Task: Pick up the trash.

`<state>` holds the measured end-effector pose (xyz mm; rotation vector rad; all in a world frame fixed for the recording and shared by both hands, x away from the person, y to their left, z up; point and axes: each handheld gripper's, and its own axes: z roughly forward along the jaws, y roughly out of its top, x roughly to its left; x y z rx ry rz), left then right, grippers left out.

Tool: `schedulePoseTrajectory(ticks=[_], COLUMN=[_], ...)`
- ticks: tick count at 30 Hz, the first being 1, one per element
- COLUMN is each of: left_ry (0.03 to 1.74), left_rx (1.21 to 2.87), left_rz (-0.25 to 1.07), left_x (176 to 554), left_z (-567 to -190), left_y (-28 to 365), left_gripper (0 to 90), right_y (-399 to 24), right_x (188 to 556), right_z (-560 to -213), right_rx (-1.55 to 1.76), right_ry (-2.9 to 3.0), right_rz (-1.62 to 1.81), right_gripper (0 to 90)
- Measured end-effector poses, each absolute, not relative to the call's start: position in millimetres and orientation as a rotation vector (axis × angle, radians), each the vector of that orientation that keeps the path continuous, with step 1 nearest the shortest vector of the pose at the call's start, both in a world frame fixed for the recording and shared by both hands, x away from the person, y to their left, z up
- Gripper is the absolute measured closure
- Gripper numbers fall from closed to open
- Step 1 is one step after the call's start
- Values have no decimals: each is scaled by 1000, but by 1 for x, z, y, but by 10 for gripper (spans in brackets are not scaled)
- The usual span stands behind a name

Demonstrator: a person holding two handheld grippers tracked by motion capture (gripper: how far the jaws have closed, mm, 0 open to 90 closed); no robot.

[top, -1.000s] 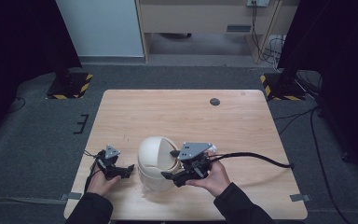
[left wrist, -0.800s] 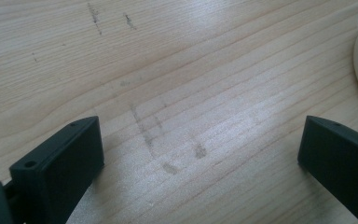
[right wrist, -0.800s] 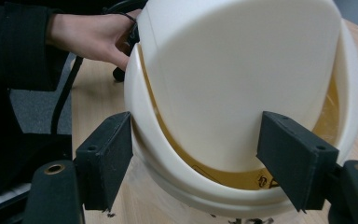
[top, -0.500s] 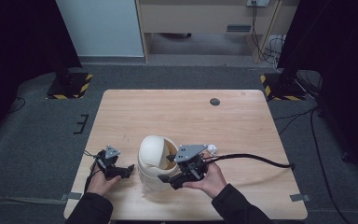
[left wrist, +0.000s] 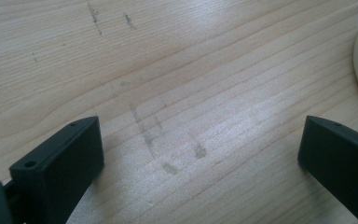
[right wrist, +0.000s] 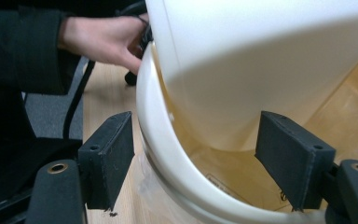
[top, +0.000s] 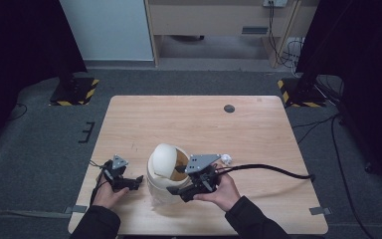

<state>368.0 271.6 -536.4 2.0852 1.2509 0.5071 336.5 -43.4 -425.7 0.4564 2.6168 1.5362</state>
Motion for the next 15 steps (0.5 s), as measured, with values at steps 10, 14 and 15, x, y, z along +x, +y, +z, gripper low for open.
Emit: schedulePoseTrajectory(ticks=[10, 14, 15], left_ry=[1251, 1251, 1251], left_rx=[2085, 2085, 2085], left_rz=[507, 507, 507], left_x=[368, 368, 368], left_z=[-536, -536, -536], left_y=[272, 272, 272], left_gripper=[0, 0, 0], right_y=[-39, -41, -42], right_x=[338, 337, 337], right_z=[-431, -429, -428], right_rx=[459, 451, 449], right_ry=[2632, 2630, 2626], right_rz=[1547, 1539, 1542], right_gripper=[279, 277, 277])
